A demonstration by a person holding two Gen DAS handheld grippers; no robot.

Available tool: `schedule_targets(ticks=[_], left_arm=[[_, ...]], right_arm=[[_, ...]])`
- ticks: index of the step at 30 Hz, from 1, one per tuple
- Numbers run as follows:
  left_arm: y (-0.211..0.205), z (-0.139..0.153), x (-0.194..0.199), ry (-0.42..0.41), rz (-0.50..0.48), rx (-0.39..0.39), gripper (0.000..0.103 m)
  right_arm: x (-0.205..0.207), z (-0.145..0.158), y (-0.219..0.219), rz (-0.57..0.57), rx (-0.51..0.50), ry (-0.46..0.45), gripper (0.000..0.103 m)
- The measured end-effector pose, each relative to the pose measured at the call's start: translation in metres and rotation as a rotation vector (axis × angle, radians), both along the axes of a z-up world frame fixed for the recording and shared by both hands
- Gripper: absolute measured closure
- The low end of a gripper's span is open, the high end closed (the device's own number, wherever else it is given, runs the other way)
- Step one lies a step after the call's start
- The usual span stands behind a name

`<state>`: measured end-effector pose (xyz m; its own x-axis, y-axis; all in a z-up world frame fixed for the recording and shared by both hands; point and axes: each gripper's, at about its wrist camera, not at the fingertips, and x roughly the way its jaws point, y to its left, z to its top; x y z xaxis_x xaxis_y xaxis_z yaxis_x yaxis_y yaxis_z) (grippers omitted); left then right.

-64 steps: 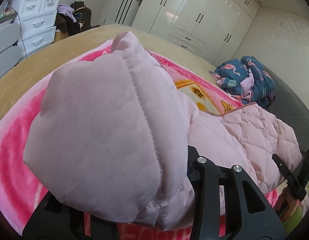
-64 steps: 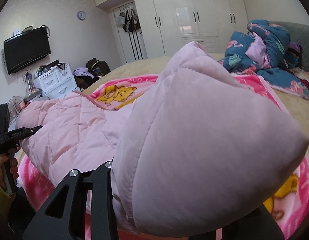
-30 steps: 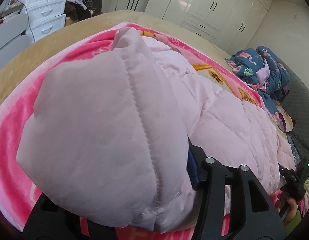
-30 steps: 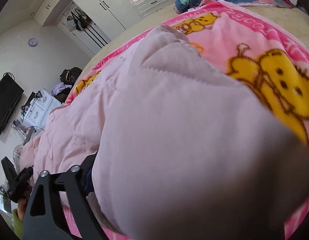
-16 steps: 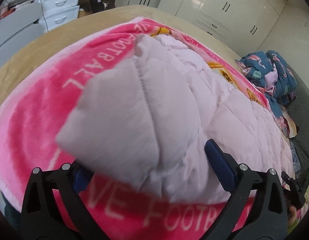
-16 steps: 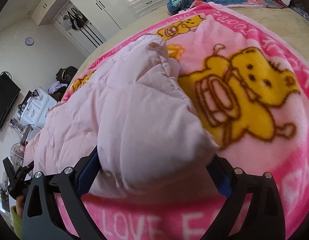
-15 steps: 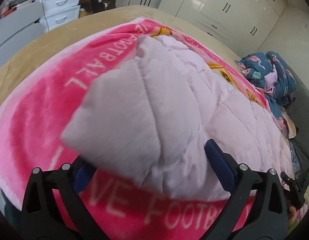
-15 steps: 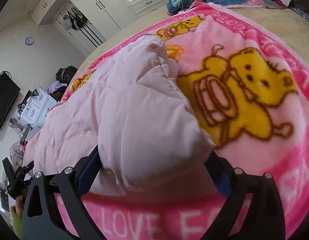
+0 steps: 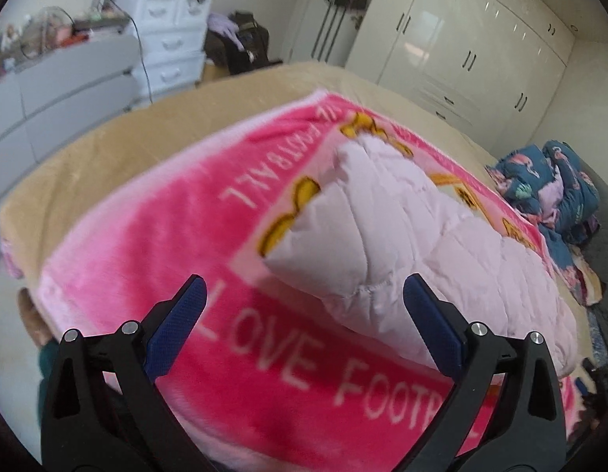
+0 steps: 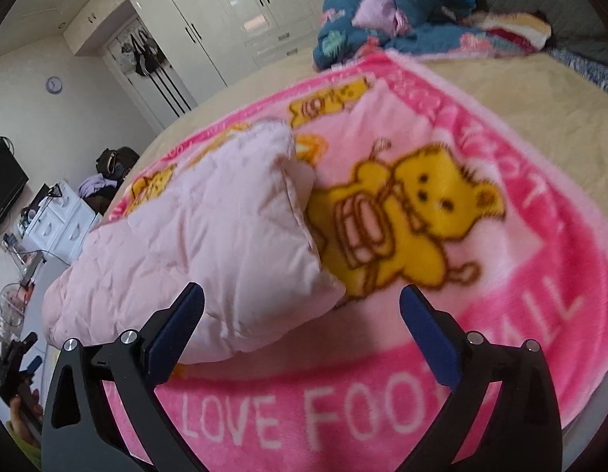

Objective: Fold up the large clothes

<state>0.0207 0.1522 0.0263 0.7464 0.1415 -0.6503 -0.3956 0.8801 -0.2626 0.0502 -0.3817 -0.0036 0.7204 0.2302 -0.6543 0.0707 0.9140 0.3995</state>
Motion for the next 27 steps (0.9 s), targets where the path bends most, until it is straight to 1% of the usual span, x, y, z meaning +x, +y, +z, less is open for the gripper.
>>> schedule_targets(ticks=[5, 6, 10, 14, 18, 23, 25, 27], left_arm=[[-0.018, 0.026, -0.021, -0.052, 0.007, 0.132, 0.009], [-0.023, 0.031, -0.023, -0.063, 0.003, 0.145, 0.009], [-0.046, 0.044, -0.031, -0.108, -0.05, 0.16, 0.009], [-0.078, 0.054, -0.038, -0.143, -0.12, 0.178, 0.009], [-0.102, 0.055, -0.044, -0.166, -0.17, 0.153, 0.009], [-0.129, 0.051, -0.052, -0.186, -0.204, 0.177, 0.009], [-0.137, 0.049, -0.055, -0.189, -0.215, 0.187, 0.009], [-0.145, 0.045, -0.055, -0.186, -0.232, 0.191, 0.009]], right_arm=[[-0.013, 0.037, 0.017, 0.05, -0.071, -0.113, 0.004], [-0.016, 0.047, 0.025, 0.069, -0.085, -0.143, 0.004], [-0.032, 0.078, 0.053, 0.146, -0.112, -0.237, 0.004], [-0.048, 0.098, 0.08, 0.214, -0.144, -0.3, 0.004], [-0.063, 0.105, 0.106, 0.282, -0.154, -0.336, 0.004], [-0.077, 0.101, 0.126, 0.329, -0.164, -0.344, 0.004], [-0.081, 0.1, 0.133, 0.338, -0.196, -0.348, 0.004], [-0.084, 0.097, 0.135, 0.351, -0.206, -0.348, 0.004]])
